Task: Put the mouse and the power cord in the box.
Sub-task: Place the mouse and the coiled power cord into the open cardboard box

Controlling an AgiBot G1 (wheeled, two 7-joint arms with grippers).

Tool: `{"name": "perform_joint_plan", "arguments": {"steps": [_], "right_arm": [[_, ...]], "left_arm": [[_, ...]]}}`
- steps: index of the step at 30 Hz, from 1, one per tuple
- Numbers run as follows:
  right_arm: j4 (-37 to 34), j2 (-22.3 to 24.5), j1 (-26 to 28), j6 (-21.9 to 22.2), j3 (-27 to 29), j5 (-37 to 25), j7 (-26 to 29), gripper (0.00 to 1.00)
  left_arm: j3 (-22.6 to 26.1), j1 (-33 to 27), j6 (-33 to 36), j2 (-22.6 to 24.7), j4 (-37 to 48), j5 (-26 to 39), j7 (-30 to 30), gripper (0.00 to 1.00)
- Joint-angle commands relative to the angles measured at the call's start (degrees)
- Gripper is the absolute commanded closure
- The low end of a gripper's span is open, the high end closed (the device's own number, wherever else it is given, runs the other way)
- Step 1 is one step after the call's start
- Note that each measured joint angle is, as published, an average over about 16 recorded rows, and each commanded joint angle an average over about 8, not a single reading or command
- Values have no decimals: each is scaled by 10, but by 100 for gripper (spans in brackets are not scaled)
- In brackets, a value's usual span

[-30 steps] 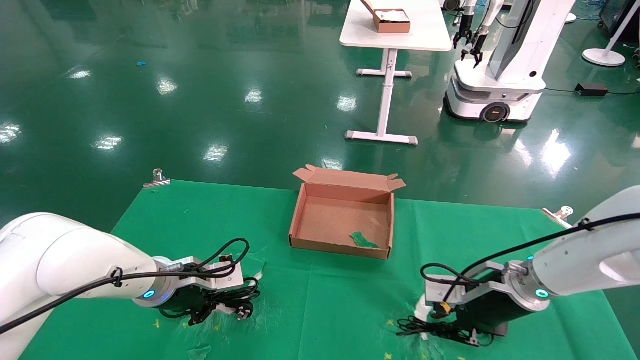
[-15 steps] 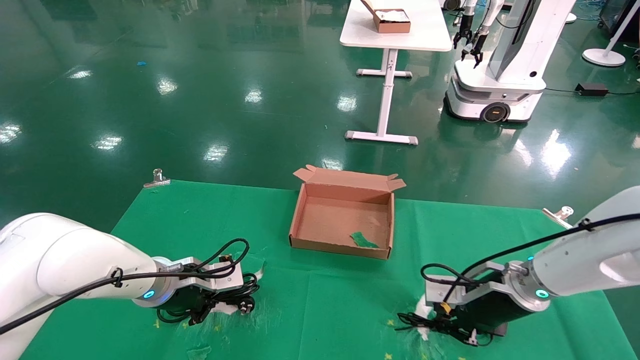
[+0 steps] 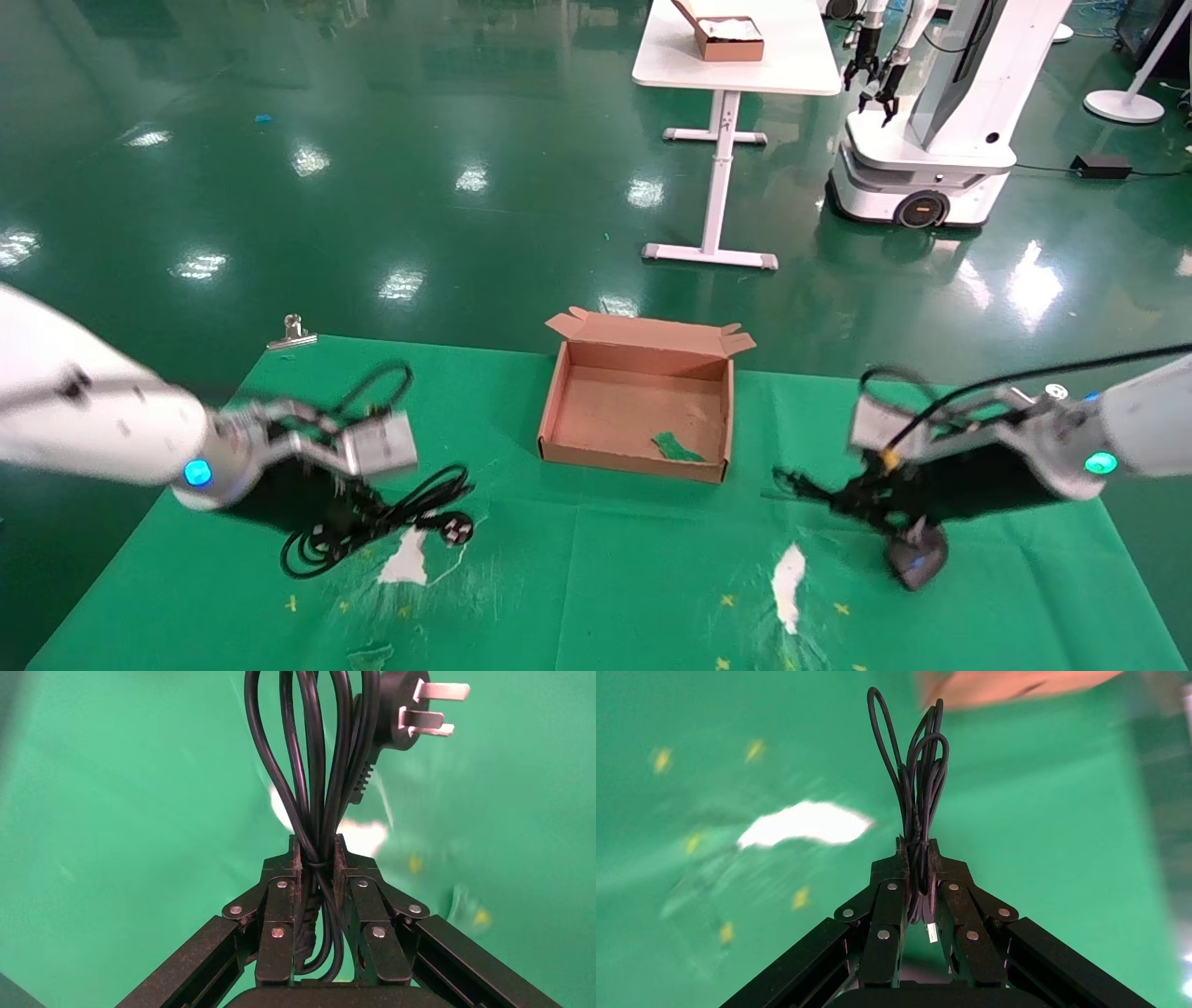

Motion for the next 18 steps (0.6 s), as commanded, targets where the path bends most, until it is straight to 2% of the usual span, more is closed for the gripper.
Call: {"name": "perform_joint_plan", "arguments": {"steps": [1, 6, 10, 14, 18], "right_arm": [[4, 12, 14, 0, 10, 13, 5, 100], [31, 25, 41, 10, 18, 17, 13, 100], [55, 36, 50, 8, 18, 13, 28, 100], [86, 53, 50, -9, 17, 12, 48, 100], [132, 77, 47, -28, 17, 12, 78, 100]], "left_arm": [[-16, -27, 24, -5, 14, -32, 11, 100], [-37, -53, 5, 37, 37, -72, 32, 100], [-26, -48, -53, 98, 60, -57, 43, 100], [17, -23, -147, 142, 57, -27, 39, 100], [94, 5, -258, 154, 25, -4, 8, 100]]}}
